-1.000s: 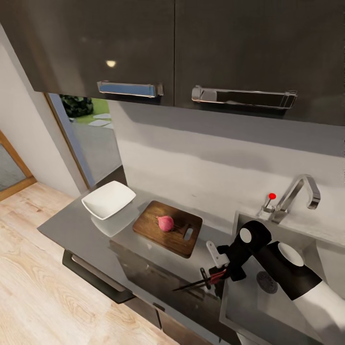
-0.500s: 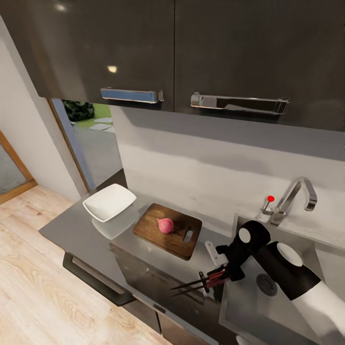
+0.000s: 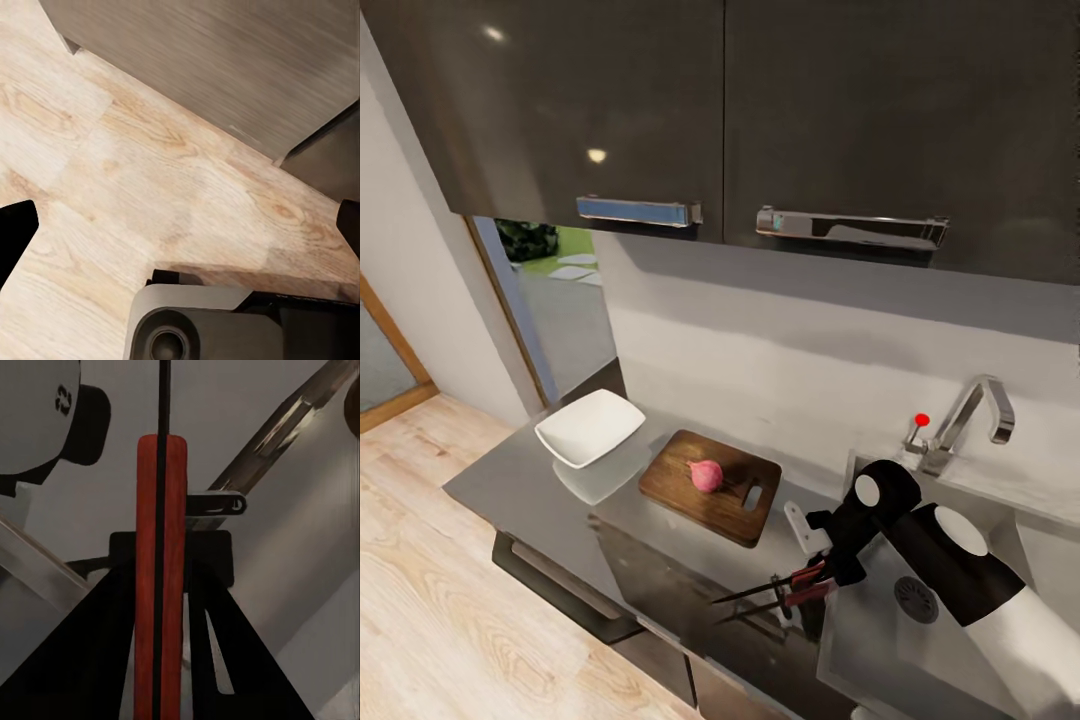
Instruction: In the kitchen, take the Vidalia onion out of the sink, dice it on the chopping board with the paring knife, put the diced onion into the bowl on the countertop, then place both the paring knife and the chopping board into the sink.
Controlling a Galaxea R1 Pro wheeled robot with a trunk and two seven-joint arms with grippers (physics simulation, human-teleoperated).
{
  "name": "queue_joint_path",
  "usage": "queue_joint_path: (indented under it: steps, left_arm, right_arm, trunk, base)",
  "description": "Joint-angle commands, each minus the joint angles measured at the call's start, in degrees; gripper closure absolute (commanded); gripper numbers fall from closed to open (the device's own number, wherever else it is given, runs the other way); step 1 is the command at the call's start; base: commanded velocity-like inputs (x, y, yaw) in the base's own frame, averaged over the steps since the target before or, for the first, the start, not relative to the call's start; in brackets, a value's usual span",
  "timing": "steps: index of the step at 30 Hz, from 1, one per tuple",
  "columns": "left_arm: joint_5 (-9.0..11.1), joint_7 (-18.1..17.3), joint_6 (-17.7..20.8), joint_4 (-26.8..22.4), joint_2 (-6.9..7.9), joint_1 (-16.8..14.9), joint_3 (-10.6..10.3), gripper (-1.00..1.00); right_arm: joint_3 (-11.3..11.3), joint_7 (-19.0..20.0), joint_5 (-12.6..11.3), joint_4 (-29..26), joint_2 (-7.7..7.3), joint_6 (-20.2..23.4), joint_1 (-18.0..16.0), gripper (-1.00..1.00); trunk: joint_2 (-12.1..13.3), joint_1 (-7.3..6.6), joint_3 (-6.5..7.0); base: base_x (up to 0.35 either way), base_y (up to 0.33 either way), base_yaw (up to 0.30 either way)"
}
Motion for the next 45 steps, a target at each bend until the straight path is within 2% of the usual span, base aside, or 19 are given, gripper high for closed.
queue_joint_path:
  steps: [1, 7, 16, 21, 25, 28, 36, 41, 45]
  left_arm:
    - [0.47, 0.19, -0.2, 0.01, 0.05, -0.04, -0.48, -1.0]
    - [0.47, 0.17, -0.2, 0.01, 0.05, -0.04, -0.48, -1.0]
    - [0.47, 0.17, -0.2, 0.01, 0.05, -0.04, -0.48, -1.0]
    - [0.47, 0.17, -0.2, 0.01, 0.03, -0.04, -0.48, -1.0]
    - [0.47, 0.17, -0.2, 0.01, 0.04, -0.04, -0.48, -1.0]
    - [0.47, 0.17, -0.2, 0.01, 0.05, -0.04, -0.48, -1.0]
    - [0.47, 0.17, -0.2, 0.01, 0.05, -0.04, -0.48, -1.0]
    - [0.47, 0.17, -0.2, 0.01, 0.05, -0.04, -0.48, -1.0]
    - [0.47, 0.17, -0.2, 0.01, 0.05, -0.04, -0.48, -1.0]
  right_arm:
    - [0.1, 0.24, 0.16, -0.13, 0.08, 0.71, -0.06, 1.0]
    - [-0.11, 0.3, 0.15, -0.9, 0.51, 0.78, -0.12, 1.0]
    - [-0.51, 0.33, 0.15, -3.09, 2.42, 0.96, -0.12, 1.0]
    - [-0.71, 0.33, 0.08, -3.97, 2.65, 1.08, -0.1, 1.0]
    - [-4.49, 0.33, -0.08, -4.36, 2.73, 4.99, -0.1, 1.0]
    - [-5.59, 0.33, -0.24, -5.41, 2.72, 6.51, -0.1, 1.0]
    - [-6.01, 0.33, -0.33, -5.77, 2.82, 8.22, -0.09, 1.0]
    - [-6.07, -0.01, -0.19, -5.78, 4.56, 15.2, -0.12, 1.0]
    - [-6.08, -0.03, -0.11, -5.78, 5.09, 17.47, -0.13, 1.0]
  trunk:
    - [-0.11, 0.04, -0.02]
    - [-0.11, 0.04, 0.52]
    - [-0.11, 0.04, 1.34]
    - [-0.11, 0.04, 1.79]
    - [-0.11, 0.04, 1.9]
    - [-0.11, 0.04, 1.91]
    - [-0.11, 0.04, 1.91]
    - [-0.11, 0.04, 1.91]
    - [-0.11, 0.04, 1.91]
  base:
    - [0.0, 0.0, 0.0]
    - [0.0, 0.0, 0.0]
    - [0.0, 0.0, 0.0]
    - [0.0, 0.0, 0.0]
    - [0.0, 0.0, 0.0]
    - [0.0, 0.0, 0.0]
    - [0.0, 0.0, 0.0]
    - [0.0, 0.0, 0.0]
    - [0.0, 0.0, 0.0]
